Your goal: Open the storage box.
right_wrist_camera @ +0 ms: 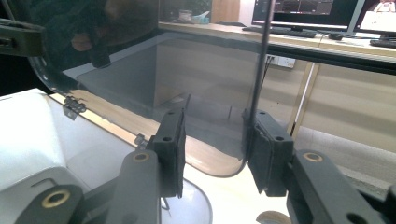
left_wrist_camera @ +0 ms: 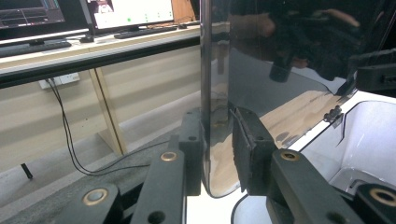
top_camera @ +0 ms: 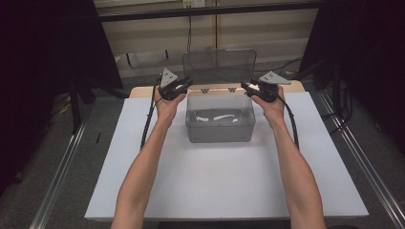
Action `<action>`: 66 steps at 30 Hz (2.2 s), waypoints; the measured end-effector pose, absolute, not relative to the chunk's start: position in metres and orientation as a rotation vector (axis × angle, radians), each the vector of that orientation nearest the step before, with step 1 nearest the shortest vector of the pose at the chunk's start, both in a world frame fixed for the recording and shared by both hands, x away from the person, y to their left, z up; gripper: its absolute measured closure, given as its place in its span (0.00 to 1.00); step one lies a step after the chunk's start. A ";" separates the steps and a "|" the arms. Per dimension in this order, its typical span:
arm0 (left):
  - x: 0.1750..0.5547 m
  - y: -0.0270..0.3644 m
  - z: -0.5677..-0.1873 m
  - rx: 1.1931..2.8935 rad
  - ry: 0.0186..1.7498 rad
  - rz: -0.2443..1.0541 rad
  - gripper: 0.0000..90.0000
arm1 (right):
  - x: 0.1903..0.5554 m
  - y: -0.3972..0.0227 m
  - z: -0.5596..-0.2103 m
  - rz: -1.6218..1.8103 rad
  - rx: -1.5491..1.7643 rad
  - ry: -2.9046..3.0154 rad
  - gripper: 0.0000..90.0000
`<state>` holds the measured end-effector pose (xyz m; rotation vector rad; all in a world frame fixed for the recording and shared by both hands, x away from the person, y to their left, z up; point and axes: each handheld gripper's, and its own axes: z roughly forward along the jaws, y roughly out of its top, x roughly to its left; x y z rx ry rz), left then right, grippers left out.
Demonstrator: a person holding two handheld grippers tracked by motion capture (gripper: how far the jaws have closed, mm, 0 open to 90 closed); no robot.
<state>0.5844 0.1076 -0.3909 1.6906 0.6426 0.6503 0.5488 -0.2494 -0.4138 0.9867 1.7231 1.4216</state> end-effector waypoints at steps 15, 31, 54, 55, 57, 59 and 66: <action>0.588 0.110 -0.394 1.684 0.657 0.629 0.84 | 0.556 -0.253 -0.416 1.452 0.994 1.740 0.76; 0.594 0.109 -0.408 1.731 0.686 0.618 0.77 | 0.561 -0.254 -0.415 1.472 1.013 1.743 0.77; 0.597 0.108 -0.410 1.741 0.699 0.598 0.81 | 0.563 -0.252 -0.421 1.479 1.080 1.736 0.71; 0.597 0.108 -0.410 1.738 0.700 0.597 0.80 | 0.563 -0.253 -0.421 1.478 1.075 1.739 0.71; 0.598 0.108 -0.410 1.741 0.700 0.597 0.80 | 0.563 -0.253 -0.422 1.481 1.085 1.747 0.72; 0.598 0.107 -0.410 1.742 0.706 0.597 0.80 | 0.563 -0.252 -0.422 1.481 1.087 1.740 0.72; 0.599 0.106 -0.412 1.732 0.733 0.584 0.76 | 0.565 -0.252 -0.423 1.490 1.118 1.741 0.68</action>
